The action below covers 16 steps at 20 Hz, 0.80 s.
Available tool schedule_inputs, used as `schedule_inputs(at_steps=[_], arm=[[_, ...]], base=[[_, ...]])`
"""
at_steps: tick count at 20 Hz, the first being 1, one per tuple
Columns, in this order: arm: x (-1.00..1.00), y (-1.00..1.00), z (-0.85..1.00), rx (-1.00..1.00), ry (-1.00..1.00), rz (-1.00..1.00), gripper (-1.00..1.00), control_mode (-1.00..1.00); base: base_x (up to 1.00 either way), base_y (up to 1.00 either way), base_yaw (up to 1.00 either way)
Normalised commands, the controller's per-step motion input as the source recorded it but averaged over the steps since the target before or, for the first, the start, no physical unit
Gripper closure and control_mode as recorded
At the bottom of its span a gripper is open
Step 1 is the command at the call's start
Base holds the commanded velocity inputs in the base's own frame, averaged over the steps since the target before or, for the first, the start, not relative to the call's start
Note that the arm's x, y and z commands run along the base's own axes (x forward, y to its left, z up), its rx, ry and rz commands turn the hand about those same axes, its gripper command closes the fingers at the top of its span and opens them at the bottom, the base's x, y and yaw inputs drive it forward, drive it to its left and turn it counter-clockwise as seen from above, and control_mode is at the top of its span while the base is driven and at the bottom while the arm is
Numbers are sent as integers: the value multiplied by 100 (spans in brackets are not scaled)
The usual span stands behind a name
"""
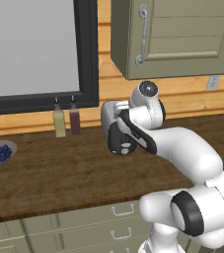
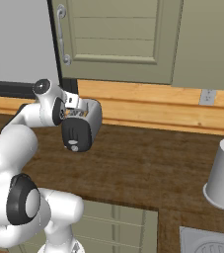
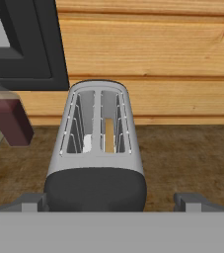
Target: Start the toaster. Once the lever pops up, take the bread to the plate on the dining counter.
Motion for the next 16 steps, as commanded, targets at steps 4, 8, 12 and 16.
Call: schedule_inputs(at_steps=[4,8,12,16], arm=[[0,0,0,0,0,0,-100,-100],[0,0,0,0,0,0,-100,-100],[0,0,0,0,0,0,-100,-100],[0,0,0,0,0,0,-100,-100]], base=[[0,0,0],[0,0,0],[0,0,0],[0,0,0]])
